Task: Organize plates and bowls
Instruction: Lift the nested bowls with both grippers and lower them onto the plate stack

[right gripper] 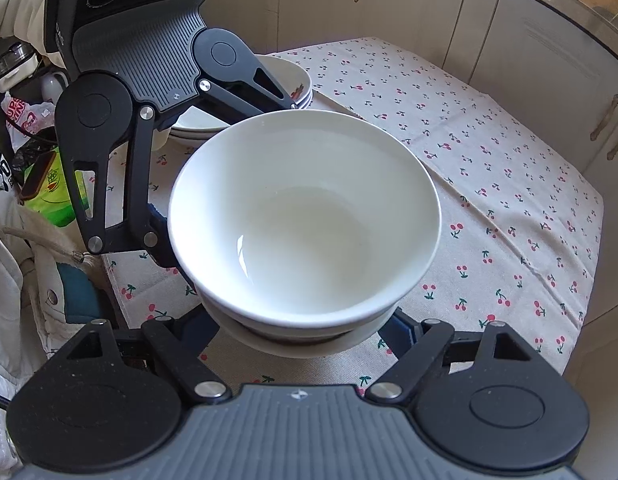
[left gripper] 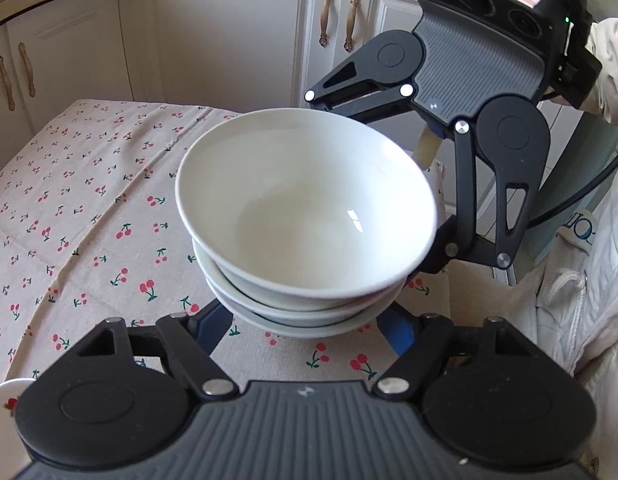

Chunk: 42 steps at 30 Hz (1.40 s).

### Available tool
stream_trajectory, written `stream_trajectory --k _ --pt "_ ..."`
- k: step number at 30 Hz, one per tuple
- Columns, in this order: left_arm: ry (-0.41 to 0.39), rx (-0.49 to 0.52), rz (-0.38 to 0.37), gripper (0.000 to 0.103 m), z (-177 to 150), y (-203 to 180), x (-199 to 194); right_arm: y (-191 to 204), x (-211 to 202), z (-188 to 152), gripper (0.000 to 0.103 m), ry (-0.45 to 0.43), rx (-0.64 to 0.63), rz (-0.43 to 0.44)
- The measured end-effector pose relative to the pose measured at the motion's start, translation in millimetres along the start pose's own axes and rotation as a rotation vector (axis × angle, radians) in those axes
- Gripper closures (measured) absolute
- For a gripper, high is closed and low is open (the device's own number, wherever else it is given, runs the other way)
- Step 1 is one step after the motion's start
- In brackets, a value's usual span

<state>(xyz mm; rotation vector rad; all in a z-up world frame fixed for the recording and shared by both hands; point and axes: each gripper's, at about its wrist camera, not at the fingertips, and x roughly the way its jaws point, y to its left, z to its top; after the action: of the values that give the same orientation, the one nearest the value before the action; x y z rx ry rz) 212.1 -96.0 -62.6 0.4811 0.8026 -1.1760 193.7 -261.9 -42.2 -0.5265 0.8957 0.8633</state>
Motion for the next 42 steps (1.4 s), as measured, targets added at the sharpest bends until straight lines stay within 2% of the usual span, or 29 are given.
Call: stream_trajectory --k 9,15,21,27,37,42 --pt "-0.030 -0.026 0.058 0.025 -11 -4 -37 19 -8 30 0.015 -0.011 -0.077 -0.018" --pt "-0.048 -0.055 0.143 0.025 -28 1 -77 34 -5 64 0.015 -0.037 -0.162 -0.028" --pt "-0.049 -0.097 0.246 0.025 -53 14 -112 45 18 111 0.015 -0.068 -0.263 -0.009" --pt "-0.035 -0.149 0.325 0.025 -79 37 -131 54 49 151 0.015 -0.082 -0.330 0.028" --pt "-0.007 -0.206 0.336 0.025 -106 63 -130 60 97 183 0.015 -0.045 -0.356 0.070" --pt "-0.010 -0.215 0.328 0.025 -114 72 -129 59 105 183 0.015 -0.032 -0.347 0.078"
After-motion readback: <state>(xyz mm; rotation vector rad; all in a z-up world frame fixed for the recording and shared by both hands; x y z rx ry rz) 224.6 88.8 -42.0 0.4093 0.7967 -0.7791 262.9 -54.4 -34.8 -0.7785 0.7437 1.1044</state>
